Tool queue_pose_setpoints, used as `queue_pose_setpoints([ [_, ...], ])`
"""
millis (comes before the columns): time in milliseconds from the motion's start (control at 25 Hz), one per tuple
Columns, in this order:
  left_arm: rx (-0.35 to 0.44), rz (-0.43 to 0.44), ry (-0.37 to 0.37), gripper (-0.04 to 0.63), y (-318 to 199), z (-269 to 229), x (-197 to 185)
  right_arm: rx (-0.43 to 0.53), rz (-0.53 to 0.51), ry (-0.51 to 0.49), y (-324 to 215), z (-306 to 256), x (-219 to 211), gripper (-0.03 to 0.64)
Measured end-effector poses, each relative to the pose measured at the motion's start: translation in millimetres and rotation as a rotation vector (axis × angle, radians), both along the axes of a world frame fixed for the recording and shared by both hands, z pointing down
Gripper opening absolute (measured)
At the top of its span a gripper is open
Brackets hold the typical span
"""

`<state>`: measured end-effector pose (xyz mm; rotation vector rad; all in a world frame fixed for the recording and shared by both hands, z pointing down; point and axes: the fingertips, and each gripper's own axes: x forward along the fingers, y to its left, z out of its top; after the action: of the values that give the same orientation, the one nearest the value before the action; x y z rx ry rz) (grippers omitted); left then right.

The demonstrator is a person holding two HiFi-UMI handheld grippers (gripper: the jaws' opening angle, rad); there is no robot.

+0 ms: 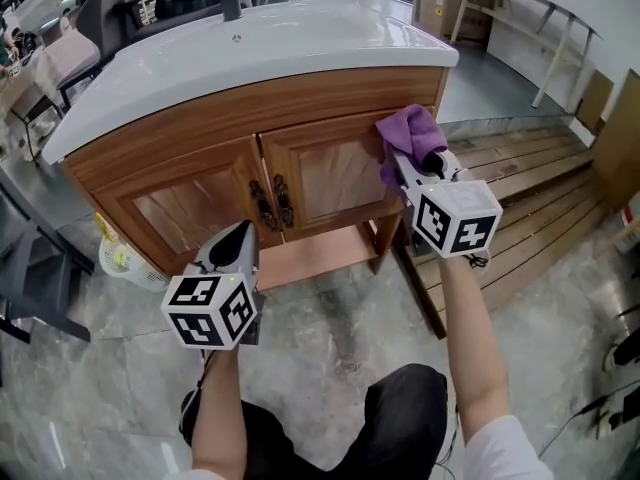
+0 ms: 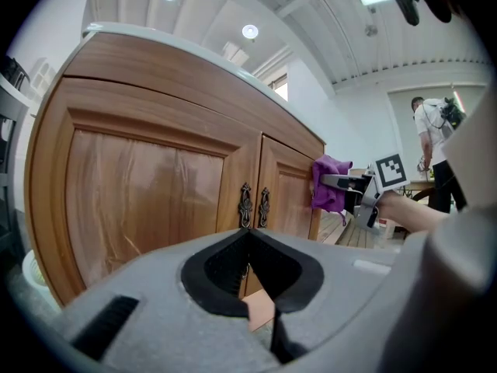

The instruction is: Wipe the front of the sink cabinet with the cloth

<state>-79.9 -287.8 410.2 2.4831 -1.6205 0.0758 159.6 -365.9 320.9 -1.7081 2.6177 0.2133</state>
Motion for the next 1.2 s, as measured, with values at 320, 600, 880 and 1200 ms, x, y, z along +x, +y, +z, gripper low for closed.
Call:
queue_pose_setpoints([
  [320,-0.003,0.007,0.007,0.006,-3,0,5,-0.024,0.054,0.025,-6,4,27,0.087],
  [600,-0.010,-0.008,-0.012,0.006,-2,2,4,0.016,-0.050,0.035,23,-5,-13,0.087],
  [880,-0.020,-0.041,-0.028,0.006,3,3,-12,0.042,-0.244,0.058,60,-1,-105,0.087],
  [1200,-0.023,-0.102,-0.037,0.006,9,4,-44,0.018,-0.432,0.059,88,16,-198,0.087],
])
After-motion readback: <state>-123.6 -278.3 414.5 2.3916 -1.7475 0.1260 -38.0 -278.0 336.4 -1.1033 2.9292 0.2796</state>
